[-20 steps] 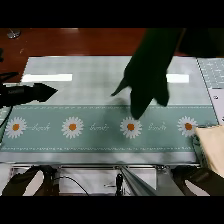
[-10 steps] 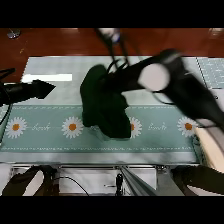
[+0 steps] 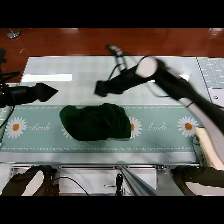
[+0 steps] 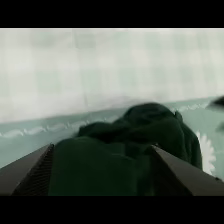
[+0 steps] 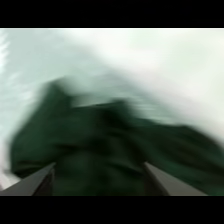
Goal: Fold the shirts.
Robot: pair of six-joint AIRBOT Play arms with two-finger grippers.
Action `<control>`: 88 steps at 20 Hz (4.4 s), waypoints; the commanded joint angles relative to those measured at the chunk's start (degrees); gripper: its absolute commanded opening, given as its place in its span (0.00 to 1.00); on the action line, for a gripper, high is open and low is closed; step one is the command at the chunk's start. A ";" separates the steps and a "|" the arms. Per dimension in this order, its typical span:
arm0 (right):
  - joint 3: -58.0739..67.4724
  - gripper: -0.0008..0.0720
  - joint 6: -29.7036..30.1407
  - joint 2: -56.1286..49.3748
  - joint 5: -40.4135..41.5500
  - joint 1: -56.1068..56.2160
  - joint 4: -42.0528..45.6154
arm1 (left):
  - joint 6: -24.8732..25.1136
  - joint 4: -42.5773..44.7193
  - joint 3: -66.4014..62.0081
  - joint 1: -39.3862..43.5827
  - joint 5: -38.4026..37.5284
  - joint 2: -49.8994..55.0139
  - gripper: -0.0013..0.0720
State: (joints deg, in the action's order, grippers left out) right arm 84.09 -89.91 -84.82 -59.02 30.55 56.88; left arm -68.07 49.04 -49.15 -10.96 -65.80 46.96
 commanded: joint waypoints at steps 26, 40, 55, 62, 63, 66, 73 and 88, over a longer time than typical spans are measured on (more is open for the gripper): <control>-53.99 0.86 -0.81 31.93 7.39 -23.54 -0.92 | -4.09 -4.28 7.65 23.12 5.14 30.40 0.04; -45.00 0.86 4.33 9.57 12.44 -14.29 -13.64 | -3.96 -4.26 -1.22 23.06 3.19 30.38 0.04; -1.75 0.04 2.29 3.56 -2.14 -19.58 -3.04 | 0.00 -17.57 -22.36 10.99 0.68 24.72 0.04; 36.35 0.04 0.76 18.86 -9.99 -22.23 13.92 | 0.13 -21.53 -49.72 -4.74 6.88 11.32 0.04; 36.35 0.04 1.20 22.75 -10.56 -22.23 15.30 | 0.13 -21.53 -50.73 -7.30 6.91 8.90 0.04; 36.35 0.04 1.62 33.53 -12.66 -22.23 18.75 | 0.13 -21.42 -51.10 -14.43 6.73 0.48 0.04; 35.91 0.04 1.40 45.66 -23.76 -22.27 18.78 | -0.85 -3.76 -51.10 -17.11 7.34 -13.77 0.04; -29.33 0.04 -9.88 39.50 3.76 -22.29 22.60 | -5.20 4.92 -4.66 8.15 19.26 6.67 0.04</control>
State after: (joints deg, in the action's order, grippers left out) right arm 65.04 -97.38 -40.64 -71.05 8.29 78.26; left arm -73.93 54.22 -60.14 -6.79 -55.64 45.56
